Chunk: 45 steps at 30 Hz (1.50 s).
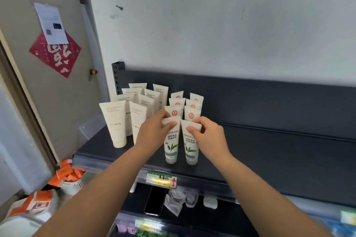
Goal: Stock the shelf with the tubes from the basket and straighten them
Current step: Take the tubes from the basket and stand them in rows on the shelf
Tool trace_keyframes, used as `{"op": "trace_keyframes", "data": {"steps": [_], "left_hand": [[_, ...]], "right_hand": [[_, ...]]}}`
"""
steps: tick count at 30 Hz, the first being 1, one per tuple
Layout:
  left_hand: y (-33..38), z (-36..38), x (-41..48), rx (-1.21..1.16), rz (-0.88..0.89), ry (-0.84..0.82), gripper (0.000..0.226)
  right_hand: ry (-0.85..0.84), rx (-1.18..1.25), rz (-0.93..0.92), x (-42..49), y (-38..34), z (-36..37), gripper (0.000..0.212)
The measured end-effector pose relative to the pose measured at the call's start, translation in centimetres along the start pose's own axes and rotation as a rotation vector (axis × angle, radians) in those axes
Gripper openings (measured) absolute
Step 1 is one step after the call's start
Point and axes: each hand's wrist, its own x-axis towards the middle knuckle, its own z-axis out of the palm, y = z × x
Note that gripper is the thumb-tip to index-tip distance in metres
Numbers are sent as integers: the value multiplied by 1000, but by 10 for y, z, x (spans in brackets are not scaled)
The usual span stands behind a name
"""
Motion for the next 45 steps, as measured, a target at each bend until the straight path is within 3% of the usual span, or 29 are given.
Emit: {"op": "trace_keyframes", "data": {"steps": [7, 19, 30, 34, 38, 45], "left_hand": [[-9, 8, 23, 93, 45, -3, 25], [-21, 13, 35, 101, 51, -12, 27], [-23, 14, 36, -12, 46, -80, 23], [-23, 12, 31, -37, 36, -147, 41], [-11, 2, 22, -26, 48, -84, 64], [-1, -32, -25, 212, 37, -1, 65]], "right_hand": [[-65, -155, 21, 11, 13, 10, 37], [93, -242, -37, 14, 25, 42, 45], [-39, -301, 33, 22, 18, 26, 43], [-80, -329, 21, 16, 17, 22, 51], [-75, -370, -36, 15, 9, 9, 59], [-59, -486, -297, 3, -13, -8, 51]]}}
